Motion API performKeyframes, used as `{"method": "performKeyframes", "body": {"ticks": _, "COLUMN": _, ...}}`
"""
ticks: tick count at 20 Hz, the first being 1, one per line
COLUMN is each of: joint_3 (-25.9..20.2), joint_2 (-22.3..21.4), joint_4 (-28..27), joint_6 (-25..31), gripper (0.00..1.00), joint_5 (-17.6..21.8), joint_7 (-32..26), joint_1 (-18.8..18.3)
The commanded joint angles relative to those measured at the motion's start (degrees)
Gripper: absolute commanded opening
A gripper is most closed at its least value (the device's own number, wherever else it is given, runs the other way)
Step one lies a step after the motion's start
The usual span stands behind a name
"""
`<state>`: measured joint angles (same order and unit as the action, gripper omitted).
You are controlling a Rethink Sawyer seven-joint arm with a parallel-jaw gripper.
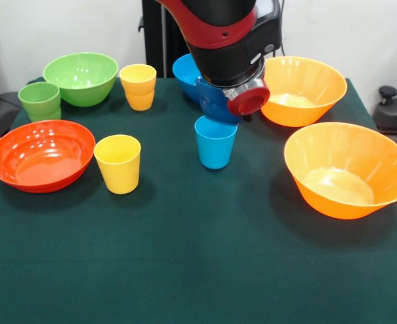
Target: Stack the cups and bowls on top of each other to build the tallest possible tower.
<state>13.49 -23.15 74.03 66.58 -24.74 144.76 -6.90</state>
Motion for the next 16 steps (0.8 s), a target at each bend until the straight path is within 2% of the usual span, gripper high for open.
{"method": "performKeyframes", "body": {"ticks": 1, "joint_3": -3.78, "joint_2": 1.43, "joint_4": 2.48, "joint_6": -6.02, "gripper": 0.0, "joint_5": 2.17, "joint_7": 2.45, "joint_1": -0.85}}
{"method": "performKeyframes", "body": {"ticks": 16, "joint_3": -4.24, "joint_2": 2.35, "joint_4": 2.01, "joint_6": -6.77, "gripper": 0.0, "joint_5": 2.44, "joint_7": 2.33, "joint_1": -1.0}}
